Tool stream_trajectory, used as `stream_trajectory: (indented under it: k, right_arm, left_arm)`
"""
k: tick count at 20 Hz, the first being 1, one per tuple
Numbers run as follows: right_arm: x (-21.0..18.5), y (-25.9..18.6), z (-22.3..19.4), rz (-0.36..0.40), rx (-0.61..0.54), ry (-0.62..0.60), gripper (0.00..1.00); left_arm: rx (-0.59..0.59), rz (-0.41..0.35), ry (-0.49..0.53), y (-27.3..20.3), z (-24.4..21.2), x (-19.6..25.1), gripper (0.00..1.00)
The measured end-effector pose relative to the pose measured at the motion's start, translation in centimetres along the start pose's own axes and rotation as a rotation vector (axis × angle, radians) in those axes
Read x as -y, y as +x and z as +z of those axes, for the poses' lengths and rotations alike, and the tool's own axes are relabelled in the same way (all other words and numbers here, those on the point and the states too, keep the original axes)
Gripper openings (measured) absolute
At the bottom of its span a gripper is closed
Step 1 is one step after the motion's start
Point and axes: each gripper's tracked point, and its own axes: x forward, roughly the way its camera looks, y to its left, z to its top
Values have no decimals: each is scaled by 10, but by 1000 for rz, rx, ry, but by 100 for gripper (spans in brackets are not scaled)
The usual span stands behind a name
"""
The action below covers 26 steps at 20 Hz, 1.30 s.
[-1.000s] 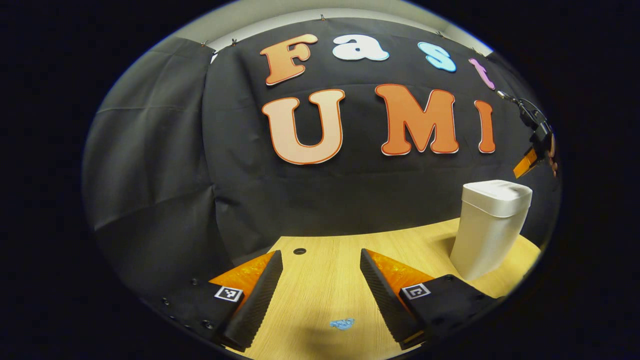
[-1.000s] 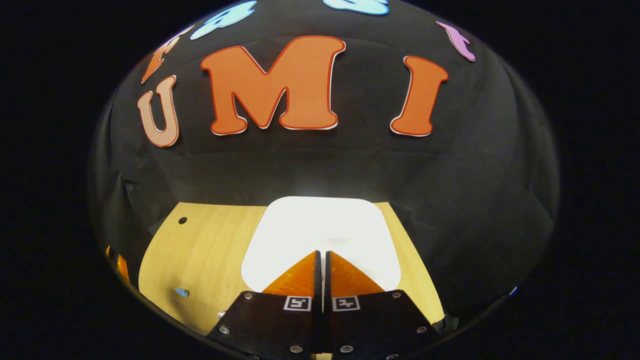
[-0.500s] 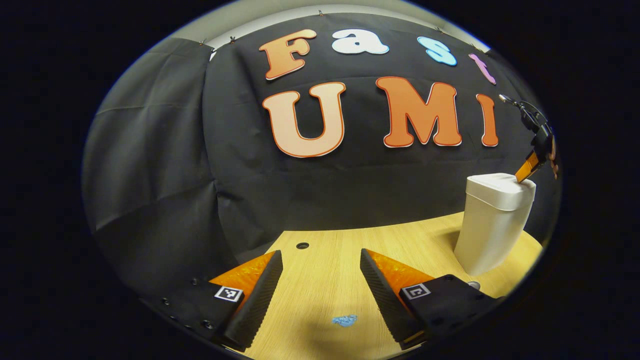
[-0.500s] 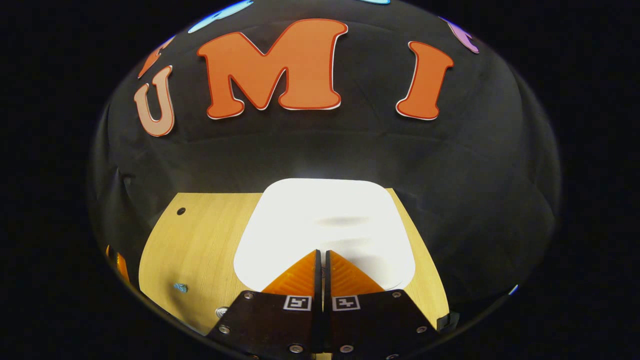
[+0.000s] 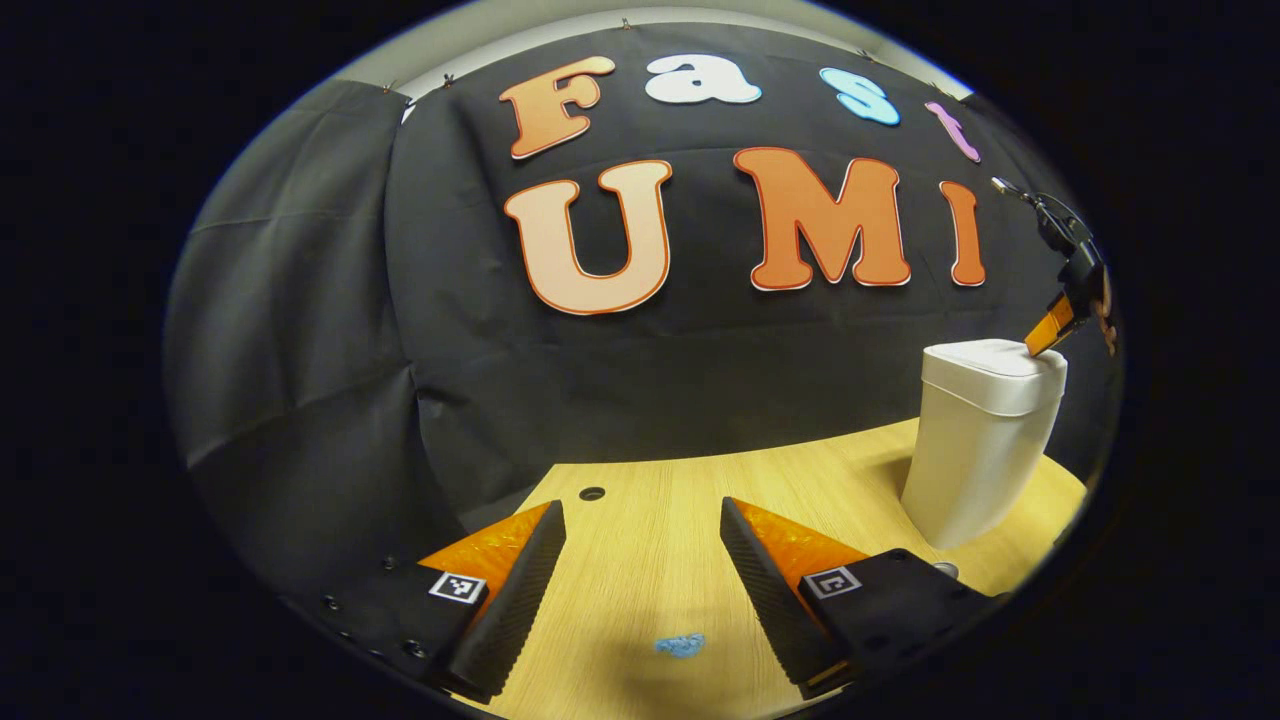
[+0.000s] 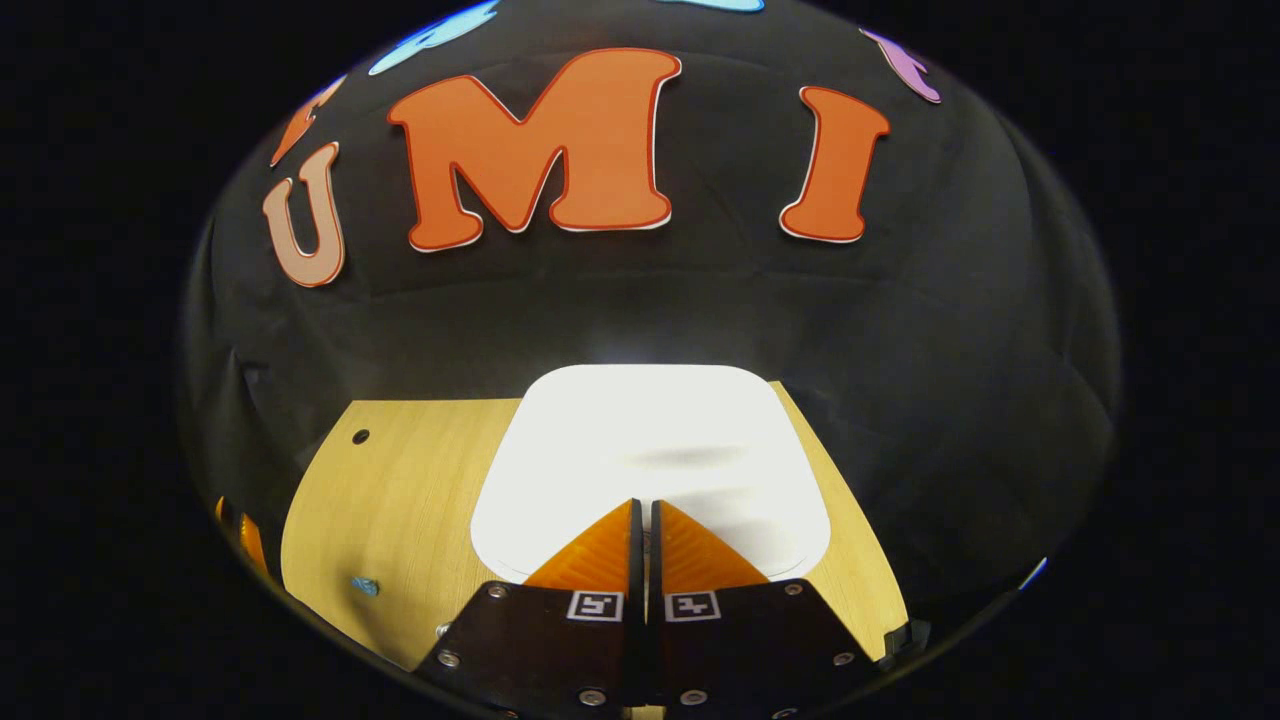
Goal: Press the lid of the desktop garbage bin to open it, pick up the crumpled paper on the desktop and throw it into the bin, then pick up the pop can on the desktop and drop it into the bin, and finally close the garbage bin lid.
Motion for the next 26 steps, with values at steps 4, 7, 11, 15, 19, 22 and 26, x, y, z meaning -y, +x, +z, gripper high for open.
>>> stream_trajectory:
  k: [4,7,11,15,19,22,26]
  right_arm:
    - [2,-12,20,-28,101,-10,1]
    - [6,-24,42,-53,198,-8,1]
    - [5,-48,64,-56,327,-5,1]
    - [9,-57,67,-71,363,6,2]
    - [10,-63,66,-48,395,68,7]
    - [12,-64,55,-37,380,68,21]
    - [-9,-75,40,50,416,36,48]
  left_arm:
    - [5,-14,6,1,2,0,96]
    - [9,-9,7,2,4,-4,96]
    - [18,-14,4,6,7,-7,99]
    - [28,-33,2,9,10,0,99]
    - [32,-41,-5,11,12,0,99]
    - [27,-41,-19,12,10,-2,99]
    - [13,-40,-30,15,8,-4,96]
